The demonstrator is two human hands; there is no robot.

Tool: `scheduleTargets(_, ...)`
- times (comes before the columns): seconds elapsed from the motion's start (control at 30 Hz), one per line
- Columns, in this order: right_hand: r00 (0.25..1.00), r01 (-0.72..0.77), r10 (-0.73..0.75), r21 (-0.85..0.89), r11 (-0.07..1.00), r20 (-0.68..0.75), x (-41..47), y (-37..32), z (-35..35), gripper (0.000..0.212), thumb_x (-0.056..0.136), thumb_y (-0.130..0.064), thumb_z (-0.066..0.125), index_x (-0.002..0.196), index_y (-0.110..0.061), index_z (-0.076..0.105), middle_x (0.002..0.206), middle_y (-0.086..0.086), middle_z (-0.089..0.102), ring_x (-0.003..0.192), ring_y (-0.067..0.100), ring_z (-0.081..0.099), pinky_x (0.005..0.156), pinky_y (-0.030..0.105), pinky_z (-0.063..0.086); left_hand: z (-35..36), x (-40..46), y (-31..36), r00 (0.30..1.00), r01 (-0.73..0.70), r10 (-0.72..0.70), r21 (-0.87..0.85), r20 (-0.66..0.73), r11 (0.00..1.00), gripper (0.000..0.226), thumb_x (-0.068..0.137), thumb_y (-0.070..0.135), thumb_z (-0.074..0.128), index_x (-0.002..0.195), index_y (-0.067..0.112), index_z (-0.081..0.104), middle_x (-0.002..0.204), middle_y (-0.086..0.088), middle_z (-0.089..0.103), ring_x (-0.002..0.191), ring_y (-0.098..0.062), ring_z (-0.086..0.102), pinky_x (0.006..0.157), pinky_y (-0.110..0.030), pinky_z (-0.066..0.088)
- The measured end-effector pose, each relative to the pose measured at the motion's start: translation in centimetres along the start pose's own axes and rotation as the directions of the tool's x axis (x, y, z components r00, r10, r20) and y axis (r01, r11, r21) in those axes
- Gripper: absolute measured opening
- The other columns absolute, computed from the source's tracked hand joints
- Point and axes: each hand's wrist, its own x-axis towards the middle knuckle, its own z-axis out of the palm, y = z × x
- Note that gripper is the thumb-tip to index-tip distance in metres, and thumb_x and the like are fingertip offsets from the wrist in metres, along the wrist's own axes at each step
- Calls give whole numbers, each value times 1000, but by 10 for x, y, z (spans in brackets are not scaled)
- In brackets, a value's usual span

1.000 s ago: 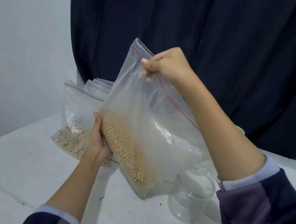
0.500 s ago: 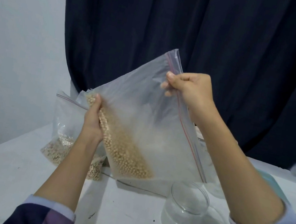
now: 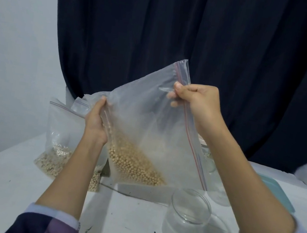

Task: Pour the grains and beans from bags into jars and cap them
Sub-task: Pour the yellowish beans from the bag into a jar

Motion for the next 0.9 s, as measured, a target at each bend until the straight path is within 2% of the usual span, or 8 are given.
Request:
scheduleTargets(0.1, 1000, -10, 10, 3, 1000, -11, -2, 0, -4, 23, 89, -18, 66, 74, -1, 73, 74, 6, 73, 58, 10, 65, 99, 34, 49, 5, -3, 3, 999, -1, 1, -11, 49, 1000, 21, 92, 30, 53, 87, 16, 68, 81, 0, 71, 77, -16, 67, 76, -28, 53)
scheduleTargets(0.2, 1000, -10, 10, -13, 1000, 9, -2, -1, -9, 22, 89, -19, 66, 75, -3, 74, 76, 6, 73, 60, 10, 65, 98, 31, 48, 9, -6, 5, 997, -15, 15, -2, 72, 1000, 35, 93, 29, 49, 70, 18, 73, 73, 2, 71, 69, -13, 68, 67, -25, 52)
scheduleTargets(0.27, 1000, 0, 1, -41, 999, 29, -3, -2, -14, 21, 89, -19, 66, 78, -2, 74, 77, 8, 73, 61, 9, 66, 91, 21, 50, 13, -8, 8, 996, -20, 19, 5, 81, 1000, 44, 94, 29, 47, 60, 19, 74, 71, 3, 70, 65, -12, 68, 67, -25, 52)
scheduleTargets(0.37, 998, 22, -17, -78, 997, 57, -4, -5, -22, 16, 87, -16, 68, 79, -3, 74, 81, 15, 73, 65, 10, 67, 86, 14, 50, 20, -10, 16, 995, -25, 22, 30, 99, 999, 40, 93, 25, 46, 63, 20, 71, 71, 3, 68, 67, -12, 65, 70, -26, 50)
scheduleTargets(0.5, 997, 13, -3, -117, 993, 79, -8, -4, -33, 14, 86, -16, 69, 78, -5, 74, 80, 16, 73, 69, 6, 68, 87, 11, 49, 30, -8, 24, 995, -96, 101, 169, -24, 981, 48, 87, 14, 45, 41, 22, 55, 52, 11, 56, 54, -7, 53, 55, -21, 44)
scheduleTargets(0.57, 996, -1, 12, -118, 993, 90, -13, -1, -39, 14, 85, -16, 69, 78, -6, 75, 78, 14, 73, 73, 7, 69, 88, 13, 48, 34, -11, 23, 982, -153, 177, 267, -69, 952, 53, 85, 12, 46, 34, 20, 53, 46, 11, 53, 54, -5, 49, 55, -22, 41)
scheduleTargets(0.73, 994, -54, 62, -87, 995, 88, -23, 9, -53, 14, 86, -17, 68, 81, -6, 74, 80, 12, 73, 74, 9, 69, 84, 12, 50, 37, -19, 17, 943, -280, 329, 416, -49, 865, 29, 85, 12, 47, 57, 20, 48, 56, 9, 48, 54, -6, 45, 54, -24, 36)
scheduleTargets(0.9, 987, -150, 150, -7, 989, 52, -31, 20, -62, 14, 87, -14, 67, 84, -2, 74, 86, 10, 74, 72, 12, 70, 79, 21, 56, 38, -31, 9, 888, -408, 456, 562, 62, 720, 29, 99, 25, 45, 71, 21, 49, 69, 8, 47, 63, -2, 46, 58, -16, 41)
